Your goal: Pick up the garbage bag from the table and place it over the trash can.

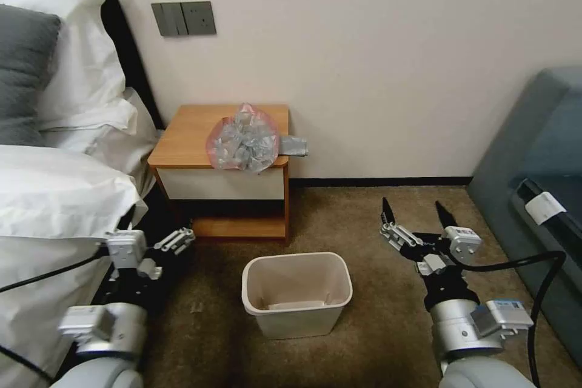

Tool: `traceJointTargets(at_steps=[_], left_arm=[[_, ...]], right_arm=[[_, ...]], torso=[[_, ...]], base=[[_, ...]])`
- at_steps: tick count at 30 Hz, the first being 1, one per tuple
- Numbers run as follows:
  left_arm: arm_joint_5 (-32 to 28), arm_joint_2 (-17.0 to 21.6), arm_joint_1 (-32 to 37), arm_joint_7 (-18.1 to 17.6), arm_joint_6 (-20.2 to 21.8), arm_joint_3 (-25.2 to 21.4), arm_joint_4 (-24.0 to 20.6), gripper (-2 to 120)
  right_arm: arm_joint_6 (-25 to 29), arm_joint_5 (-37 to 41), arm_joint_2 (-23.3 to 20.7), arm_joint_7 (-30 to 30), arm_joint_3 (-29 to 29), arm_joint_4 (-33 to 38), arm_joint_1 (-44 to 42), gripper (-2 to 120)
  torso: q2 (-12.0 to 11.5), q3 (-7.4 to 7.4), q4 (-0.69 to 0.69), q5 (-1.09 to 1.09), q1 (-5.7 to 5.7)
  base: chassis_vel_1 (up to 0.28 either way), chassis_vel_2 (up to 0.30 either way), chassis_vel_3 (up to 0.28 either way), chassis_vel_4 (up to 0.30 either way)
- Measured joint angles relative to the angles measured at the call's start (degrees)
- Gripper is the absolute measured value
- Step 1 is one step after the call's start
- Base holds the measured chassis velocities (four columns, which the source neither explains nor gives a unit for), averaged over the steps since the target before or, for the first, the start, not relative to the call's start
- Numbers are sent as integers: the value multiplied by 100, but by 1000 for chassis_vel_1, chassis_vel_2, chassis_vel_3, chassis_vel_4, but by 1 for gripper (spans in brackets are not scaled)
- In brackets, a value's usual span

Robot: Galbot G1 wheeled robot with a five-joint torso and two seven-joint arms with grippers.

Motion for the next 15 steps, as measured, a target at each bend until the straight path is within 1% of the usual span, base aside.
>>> traceJointTargets(at_steps=[1,5,6,8,10,11,12,14,15], left_arm=[[-121,86,148,65,-42,-69,-20,100],[-142,92,156,65,-46,-75,-20,100],[-236,106,197,65,-80,-81,-16,100],[-259,105,212,59,-92,-87,-2,100],[-259,105,212,59,-92,-87,-2,100],[-285,94,215,46,-94,-106,5,100],[-304,92,227,39,-95,-122,9,100],[-304,92,227,39,-95,-122,9,100],[-316,98,263,33,-95,-141,16,100]], right_arm=[[-195,490,-201,169,31,-4,108,100],[-213,588,-250,203,39,-11,132,100],[-270,1358,-468,354,47,-64,239,100],[-334,2275,-655,505,33,-105,383,100],[-334,2275,-655,505,33,-105,383,100],[-437,3425,-882,772,23,-201,711,100],[-477,4040,-1019,967,18,-315,970,100],[-477,4040,-1019,967,18,-315,970,100],[-514,4757,-1190,1229,8,-585,1412,100]], torso=[[0,0,1,-4,0],[0,0,0,-4,0],[0,0,0,-3,0],[0,0,0,-3,0],[0,0,0,-3,0],[0,0,0,-3,0],[0,0,0,-3,0],[0,0,0,-3,0],[0,1,0,-3,0]], base=[[0,0,0,0],[0,0,0,0],[0,0,0,0],[0,0,0,0],[0,0,0,0],[0,0,0,0],[0,0,0,0],[0,0,0,0],[0,0,0,0]])
